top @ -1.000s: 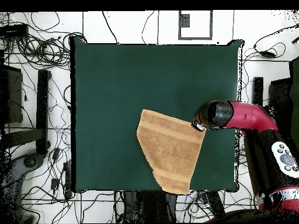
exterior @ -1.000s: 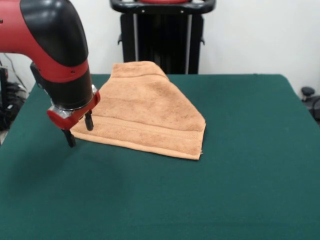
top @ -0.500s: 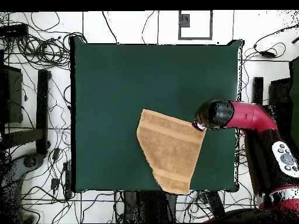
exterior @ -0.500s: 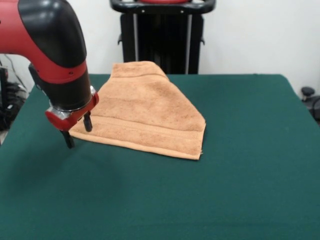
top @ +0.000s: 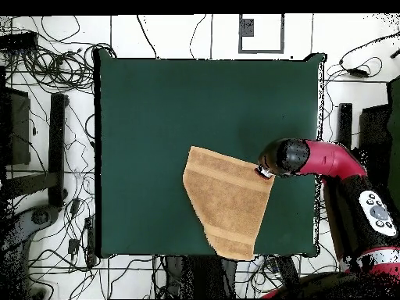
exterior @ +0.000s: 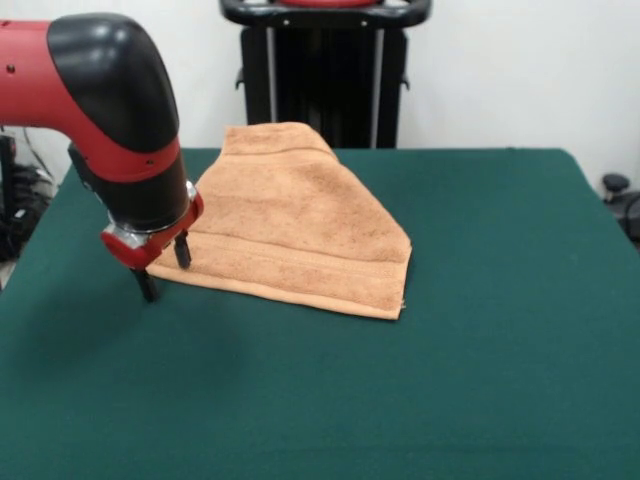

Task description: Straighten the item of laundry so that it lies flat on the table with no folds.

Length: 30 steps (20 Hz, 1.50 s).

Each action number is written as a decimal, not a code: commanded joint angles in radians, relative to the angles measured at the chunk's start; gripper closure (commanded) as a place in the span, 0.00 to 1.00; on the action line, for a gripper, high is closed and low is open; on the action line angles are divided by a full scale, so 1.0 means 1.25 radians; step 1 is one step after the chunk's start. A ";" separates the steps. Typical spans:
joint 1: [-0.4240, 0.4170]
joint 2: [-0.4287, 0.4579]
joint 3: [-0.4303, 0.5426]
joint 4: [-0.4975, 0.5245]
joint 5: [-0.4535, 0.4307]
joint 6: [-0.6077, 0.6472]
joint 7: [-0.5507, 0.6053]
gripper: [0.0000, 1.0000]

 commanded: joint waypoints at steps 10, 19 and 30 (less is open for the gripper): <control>0.020 0.007 -0.058 0.159 -0.007 -0.105 0.151 0.00; 0.018 -0.017 -0.090 0.225 -0.003 -0.157 0.164 0.00; 0.031 0.013 -0.110 0.223 0.002 -0.222 0.174 0.00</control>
